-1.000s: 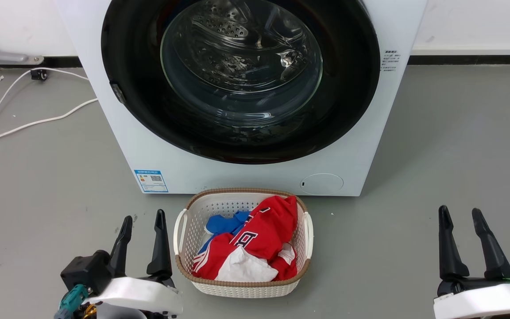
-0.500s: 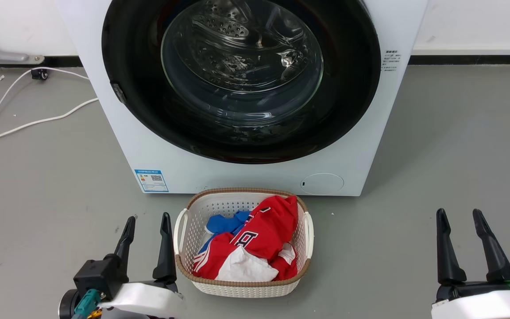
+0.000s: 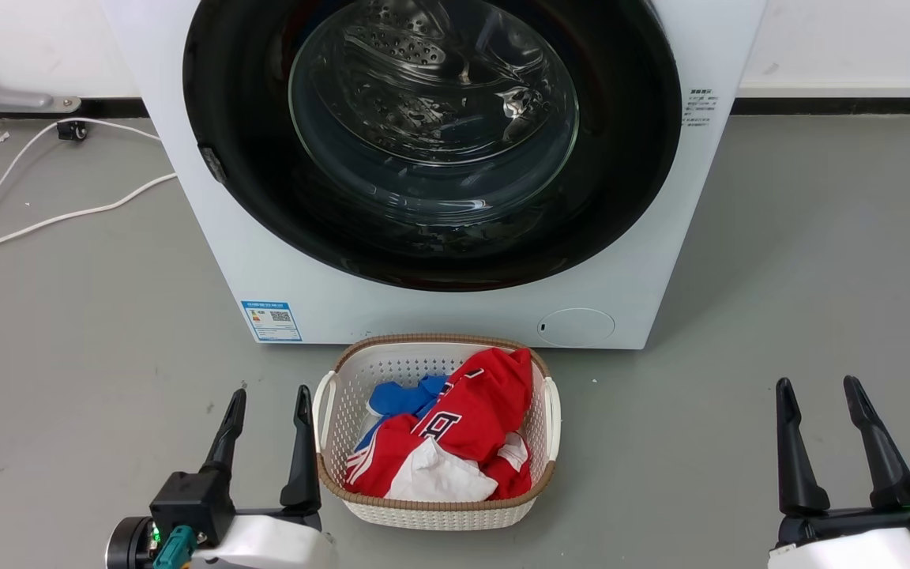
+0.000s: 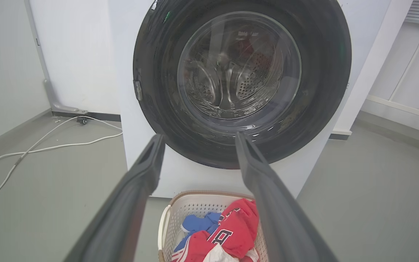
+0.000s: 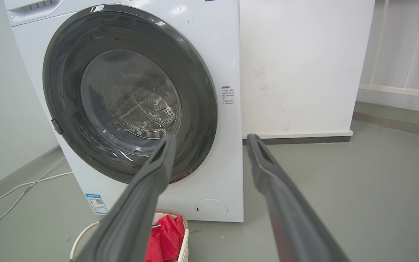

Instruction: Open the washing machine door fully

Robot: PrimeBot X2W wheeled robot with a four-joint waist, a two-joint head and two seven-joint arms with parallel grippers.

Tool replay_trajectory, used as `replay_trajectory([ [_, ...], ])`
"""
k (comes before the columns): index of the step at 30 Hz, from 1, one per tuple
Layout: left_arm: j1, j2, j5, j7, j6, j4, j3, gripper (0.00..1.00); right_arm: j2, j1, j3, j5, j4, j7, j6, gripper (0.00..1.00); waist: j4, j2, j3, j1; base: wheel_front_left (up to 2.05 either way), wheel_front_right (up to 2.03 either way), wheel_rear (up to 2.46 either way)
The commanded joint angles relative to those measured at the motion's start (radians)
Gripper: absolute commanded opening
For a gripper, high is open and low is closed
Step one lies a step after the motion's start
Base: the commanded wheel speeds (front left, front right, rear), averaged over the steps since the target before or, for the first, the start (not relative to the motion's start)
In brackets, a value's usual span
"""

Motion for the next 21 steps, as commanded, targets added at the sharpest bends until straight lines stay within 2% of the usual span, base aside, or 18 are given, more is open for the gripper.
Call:
replay_trajectory([
  [1, 0.007, 0.000, 0.021, -0.008, 0.004, -0.001, -0.003, 1.00, 0.002, 0.008, -0.002, -0.018, -0.009, -0.009, 0.002, 1.00, 0.000, 0.0000, 0.000, -0.0001, 0.00, 0.00, 0.00],
  [13, 0.016, 0.000, 0.072, -0.031, 0.014, 0.016, -0.013, 1.00, 0.003, 0.022, -0.009, -0.054, -0.008, -0.030, 0.001, 1.00, 0.001, 0.0000, 0.000, -0.0001, 0.00, 0.00, 0.00],
  [21, 0.017, 0.000, 0.056, -0.029, 0.020, 0.031, -0.009, 1.00, 0.003, 0.022, -0.013, -0.027, 0.006, -0.028, 0.001, 1.00, 0.000, 0.0000, -0.004, -0.0001, 0.00, 0.00, 0.00],
])
